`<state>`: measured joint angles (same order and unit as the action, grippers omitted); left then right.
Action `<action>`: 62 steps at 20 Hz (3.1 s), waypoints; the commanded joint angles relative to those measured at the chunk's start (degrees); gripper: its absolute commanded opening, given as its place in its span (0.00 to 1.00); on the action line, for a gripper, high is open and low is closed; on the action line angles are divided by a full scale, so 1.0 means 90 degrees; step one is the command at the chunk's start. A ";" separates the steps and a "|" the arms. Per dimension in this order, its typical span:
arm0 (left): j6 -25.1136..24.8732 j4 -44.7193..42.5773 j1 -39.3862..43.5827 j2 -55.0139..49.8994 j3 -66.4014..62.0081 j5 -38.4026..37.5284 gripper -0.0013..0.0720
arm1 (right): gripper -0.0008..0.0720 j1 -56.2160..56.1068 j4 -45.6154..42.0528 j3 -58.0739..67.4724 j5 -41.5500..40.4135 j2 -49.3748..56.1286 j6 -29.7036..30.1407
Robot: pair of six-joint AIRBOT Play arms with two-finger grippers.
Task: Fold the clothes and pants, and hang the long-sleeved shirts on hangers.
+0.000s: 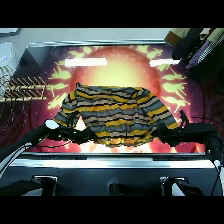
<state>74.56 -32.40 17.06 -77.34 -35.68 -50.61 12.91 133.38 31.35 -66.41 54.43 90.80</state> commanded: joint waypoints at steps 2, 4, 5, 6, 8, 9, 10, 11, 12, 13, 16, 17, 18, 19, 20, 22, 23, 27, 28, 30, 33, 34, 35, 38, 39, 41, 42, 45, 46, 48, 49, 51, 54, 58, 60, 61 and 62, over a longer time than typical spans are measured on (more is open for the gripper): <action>-0.0010 0.0294 0.0265 -0.0185 -0.0002 0.0284 0.32 | 0.05 -0.0007 0.0134 0.0000 -0.0046 -0.0347 -0.0080; -0.0007 0.0294 0.0505 -0.0199 -0.0005 0.0413 0.12 | 0.05 -0.0007 0.0131 0.0000 -0.0046 -0.0529 -0.0148; -0.0005 0.0294 0.0585 -0.0197 -0.0024 0.0413 0.05 | 0.05 -0.0007 0.0134 0.0000 -0.0046 -0.0629 -0.0148; 0.0049 0.0294 0.0639 -0.0172 -0.0066 0.0367 0.05 | 0.05 -0.0007 0.0141 0.0000 -0.0046 -0.0755 -0.0138; 0.0063 0.0287 0.0631 0.0024 -0.0221 0.0240 0.04 | 0.05 -0.0007 0.0418 0.0036 -0.0231 -0.1042 0.0389; 0.0070 0.0214 0.0580 0.0221 -0.0352 0.0172 0.04 | 0.05 -0.0007 0.0593 0.0121 -0.0362 -0.1188 0.0542; 0.0109 0.0061 0.0478 0.0517 -0.0556 0.0109 0.04 | 0.05 -0.0007 0.0748 0.0328 -0.0478 -0.1360 0.0641; 0.0308 -0.0316 0.0340 0.0877 -0.0835 0.0078 0.04 | 0.05 -0.0007 0.0843 0.0653 -0.0491 -0.1523 0.0661; 0.0520 -0.0760 0.0182 0.1265 -0.1166 0.0075 0.04 | 0.05 -0.0005 0.0903 0.1163 -0.0554 -0.1690 0.0661; 0.0736 -0.1275 -0.0029 0.1727 -0.1603 0.0061 0.04 | 0.05 -0.0007 0.0925 0.1763 -0.0646 -0.1841 0.0663; 0.1175 -0.2616 -0.0753 0.3089 -0.3220 0.0061 0.04 | 0.05 -0.0005 0.0894 0.4048 -0.0508 -0.2229 0.0641; 0.1175 -0.2934 -0.1018 0.3507 -0.3854 0.0073 0.04 | 0.05 -0.0005 0.0811 0.4830 -0.0340 -0.2280 0.0525; 0.1173 -0.3208 -0.1260 0.3842 -0.4444 0.0085 0.04 | 0.05 -0.0007 0.0646 0.5676 -0.0107 -0.2290 0.0318; 0.1178 -0.3507 -0.1515 0.4129 -0.5071 0.0083 0.04 | 0.05 -0.0007 0.0447 0.6394 0.0165 -0.2290 0.0151; 0.1319 -0.3823 -0.1746 0.4345 -0.5617 0.0080 0.04 | 0.05 -0.0005 0.0216 0.7077 0.0476 -0.2290 -0.0027; 0.1814 -0.4439 -0.2195 0.4651 -0.6555 0.0078 0.04 | 0.05 -0.0005 -0.0367 0.8121 0.0945 -0.2290 -0.0437; 0.1972 -0.4636 -0.2387 0.4765 -0.6902 0.0068 0.04 | 0.05 -0.0005 -0.0702 0.8483 0.1117 -0.2290 -0.0704; 0.2344 -0.4753 -0.2858 0.4775 -0.7249 -0.0214 0.04 | 0.05 -0.0005 -0.1812 0.8835 0.1484 -0.2188 -0.1644; 0.2341 -0.4736 -0.2866 0.4619 -0.7247 -0.0522 0.04 | 0.05 -0.0005 -0.2008 0.8835 0.1309 -0.2042 -0.1834; 0.2191 -0.4643 -0.2866 0.4104 -0.7230 -0.1183 0.04 | 0.05 -0.0007 -0.2251 0.8835 0.0719 -0.1513 -0.2268; 0.1894 -0.4427 -0.2827 0.2871 -0.7230 -0.1807 0.04 | 0.05 -0.0007 -0.2035 0.8835 -0.0294 -0.0248 -0.2380; 0.1831 -0.4427 -0.2756 0.2351 -0.7230 -0.1868 0.04 | 0.05 -0.0007 -0.1965 0.8835 -0.0508 0.0228 -0.2341; 0.1712 -0.4427 -0.2645 0.1741 -0.7230 -0.1836 0.04 | 0.05 -0.0007 -0.1887 0.8835 -0.0695 0.0784 -0.2334; 0.1467 -0.4427 -0.2263 -0.0155 -0.7232 -0.1185 0.04 | 0.05 -0.0010 -0.1778 0.8835 -0.0908 0.2463 -0.2329; 0.1394 -0.4427 -0.2132 -0.0724 -0.7232 -0.0775 0.04 | 0.05 -0.0083 -0.1797 0.8835 -0.0877 0.3060 -0.2310; 0.1377 -0.4427 -0.1855 -0.1775 -0.7242 0.0236 0.04 | 0.05 -0.0253 -0.1945 0.8835 -0.0454 0.4148 -0.1831; 0.1377 -0.4427 -0.1722 -0.2205 -0.7274 0.0644 0.04 | 0.05 -0.0357 -0.2018 0.8835 -0.0163 0.4626 -0.1787; 0.1379 -0.4427 -0.1319 -0.3300 -0.7555 0.1175 0.04 | 0.05 -0.0537 -0.2062 0.8835 0.1139 0.5826 -0.1722; 0.1396 -0.4425 -0.1239 -0.3555 -0.7628 0.1158 0.04 | 0.05 -0.0568 -0.2047 0.8835 0.1557 0.6132 -0.1729; 0.1581 -0.4425 -0.1144 -0.3842 -0.7638 0.1069 0.04 | 0.05 -0.0675 -0.1887 0.8835 0.1996 0.6596 -0.1763; 0.1598 -0.4425 -0.1132 -0.3927 -0.7635 0.0988 0.04 | 0.05 -0.0714 -0.1758 0.8835 0.2079 0.6761 -0.1758; 0.1625 -0.4420 -0.1132 -0.4034 -0.7635 0.0838 0.04 | 0.05 -0.0746 -0.1591 0.8835 0.2125 0.6963 -0.1766; 0.1620 -0.4396 -0.1149 -0.3993 -0.7643 0.0777 0.12 | 0.41 -0.0746 -0.1382 0.8845 0.2098 0.6953 -0.1853; 0.1304 -0.4401 -0.1445 -0.3682 -0.8410 -0.0690 0.79 | 0.70 -0.0653 -0.1304 0.8842 0.0933 0.6207 -0.0862; 0.1124 -0.4381 -0.1819 -0.3354 -0.9003 -0.2050 0.79 | 0.70 -0.0486 -0.1416 0.8840 -0.0102 0.5442 -0.0061; 0.1348 -0.4379 -0.2052 -0.3011 -0.8956 -0.2215 0.79 | 0.70 -0.0367 -0.1569 0.8840 -0.0544 0.5059 0.0175; 0.1372 -0.4381 -0.2293 -0.2608 -0.8833 -0.2399 0.79 | 0.70 -0.0206 -0.1705 0.8833 -0.0979 0.4653 0.0308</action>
<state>86.83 -72.03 0.80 -106.65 -113.25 -61.54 8.67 120.22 110.89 -63.02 104.40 85.91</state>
